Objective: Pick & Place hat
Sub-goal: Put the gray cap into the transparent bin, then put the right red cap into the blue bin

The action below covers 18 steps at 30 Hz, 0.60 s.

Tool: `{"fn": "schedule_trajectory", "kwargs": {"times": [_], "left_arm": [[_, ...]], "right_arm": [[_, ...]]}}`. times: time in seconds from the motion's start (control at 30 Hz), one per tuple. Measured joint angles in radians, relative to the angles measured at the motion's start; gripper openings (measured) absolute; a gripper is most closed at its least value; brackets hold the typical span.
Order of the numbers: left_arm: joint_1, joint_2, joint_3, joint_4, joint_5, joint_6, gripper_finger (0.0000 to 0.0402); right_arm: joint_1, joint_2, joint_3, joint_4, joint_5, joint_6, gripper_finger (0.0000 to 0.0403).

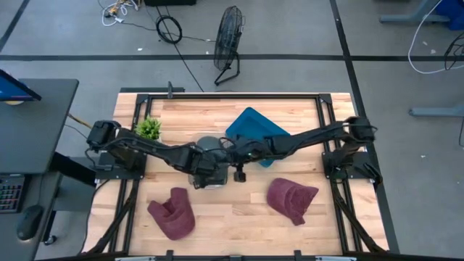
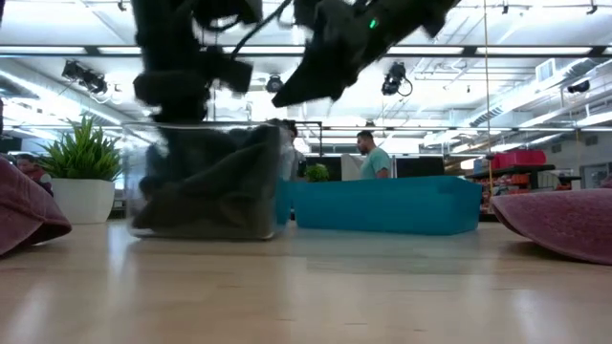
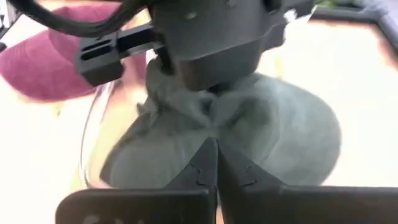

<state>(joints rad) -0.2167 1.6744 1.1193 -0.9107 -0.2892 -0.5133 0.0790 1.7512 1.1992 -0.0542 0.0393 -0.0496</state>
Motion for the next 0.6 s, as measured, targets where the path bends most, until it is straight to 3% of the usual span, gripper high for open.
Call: {"fn": "schedule_trajectory", "kwargs": {"times": [0.13,0.3,0.37,0.6], "left_arm": [[-0.029,0.005,0.141,-0.058,-0.06,0.062,0.0003],[-0.063,0.002,0.318,-0.251,-0.114,0.047,0.0003],[-0.071,0.0,0.362,-0.337,-0.128,0.042,0.0002],[-0.122,0.001,0.449,-0.317,-0.209,0.05,0.0003]], "right_arm": [[0.028,-0.112,0.002,-0.123,0.115,-0.023,0.0],[0.063,-0.252,0.004,-0.326,0.215,-0.041,0.0],[0.086,-0.316,0.002,-0.387,0.232,-0.036,0.0],[0.181,-0.527,0.005,-0.571,0.23,0.024,0.0]]}}
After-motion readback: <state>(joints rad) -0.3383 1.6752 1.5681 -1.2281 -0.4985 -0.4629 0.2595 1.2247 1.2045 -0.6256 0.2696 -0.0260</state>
